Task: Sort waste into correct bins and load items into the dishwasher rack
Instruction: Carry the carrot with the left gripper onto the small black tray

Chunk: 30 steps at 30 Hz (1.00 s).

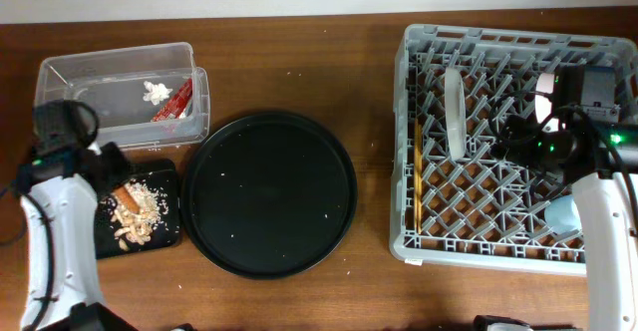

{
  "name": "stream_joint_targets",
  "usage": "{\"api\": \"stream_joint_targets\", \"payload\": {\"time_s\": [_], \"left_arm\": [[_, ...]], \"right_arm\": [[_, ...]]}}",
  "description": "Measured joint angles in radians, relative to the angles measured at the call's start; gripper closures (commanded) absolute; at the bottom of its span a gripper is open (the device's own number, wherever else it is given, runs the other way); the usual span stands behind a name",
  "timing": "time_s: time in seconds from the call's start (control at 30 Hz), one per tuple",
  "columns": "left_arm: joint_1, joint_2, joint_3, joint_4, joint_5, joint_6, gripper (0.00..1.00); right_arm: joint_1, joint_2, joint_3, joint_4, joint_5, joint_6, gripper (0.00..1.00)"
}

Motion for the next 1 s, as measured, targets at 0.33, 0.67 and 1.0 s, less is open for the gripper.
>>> {"api": "stream_joint_targets", "payload": {"time_s": [0.33, 0.67, 1.0], "left_arm": [[0.138, 0.000, 0.000, 0.044, 0.000, -0.037, 1.00], [0.142, 0.000, -0.002, 0.046, 0.000, -0.037, 1.00], [0.154, 0.084, -0.003, 0.107, -0.058, -0.040, 1.00]], "right_arm": [[0.000, 0.000, 0.000, 0.000, 0.000, 0.000, 0.02], [0.000, 0.000, 0.000, 0.000, 0.000, 0.000, 0.02], [0.000, 0.000, 0.000, 0.000, 0.000, 0.000, 0.02]]}}
